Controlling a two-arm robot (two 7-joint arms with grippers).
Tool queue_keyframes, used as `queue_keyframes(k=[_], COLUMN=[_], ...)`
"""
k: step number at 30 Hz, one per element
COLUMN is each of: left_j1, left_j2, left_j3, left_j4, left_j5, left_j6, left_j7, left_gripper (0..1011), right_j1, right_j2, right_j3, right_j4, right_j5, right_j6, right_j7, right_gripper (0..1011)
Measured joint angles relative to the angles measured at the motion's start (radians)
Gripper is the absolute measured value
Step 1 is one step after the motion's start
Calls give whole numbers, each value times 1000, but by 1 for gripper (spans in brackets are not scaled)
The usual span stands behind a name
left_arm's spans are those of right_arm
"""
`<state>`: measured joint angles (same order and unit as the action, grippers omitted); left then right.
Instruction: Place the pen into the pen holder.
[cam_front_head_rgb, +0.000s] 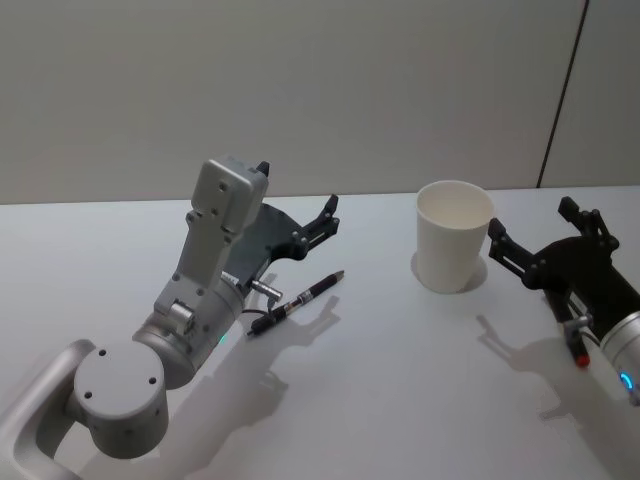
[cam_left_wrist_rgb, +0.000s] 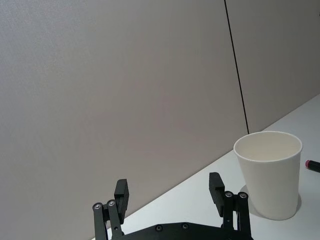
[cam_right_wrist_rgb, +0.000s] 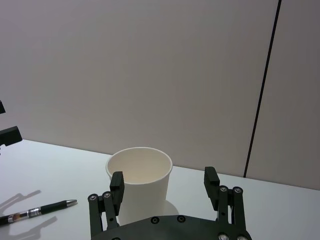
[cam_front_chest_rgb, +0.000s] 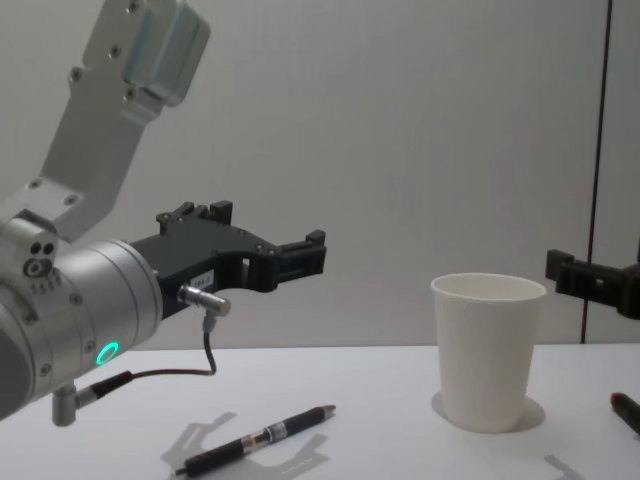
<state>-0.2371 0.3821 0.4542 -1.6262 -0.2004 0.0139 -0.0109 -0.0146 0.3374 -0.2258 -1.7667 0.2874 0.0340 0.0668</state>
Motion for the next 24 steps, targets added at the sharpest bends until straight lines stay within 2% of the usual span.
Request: queue_keyframes(k=[24], left_j1=[0], left_j2=[0], left_j3=[0], left_j4=[0], left_j5=[0], left_j6=[0], left_j7=[0], left_gripper=[1001], right_j1=[0], right_j2=[1], right_j3=[1], right_j4=[0], right_j5=[0], right_j6=[0], right_j7=[1], right_gripper=[1001])
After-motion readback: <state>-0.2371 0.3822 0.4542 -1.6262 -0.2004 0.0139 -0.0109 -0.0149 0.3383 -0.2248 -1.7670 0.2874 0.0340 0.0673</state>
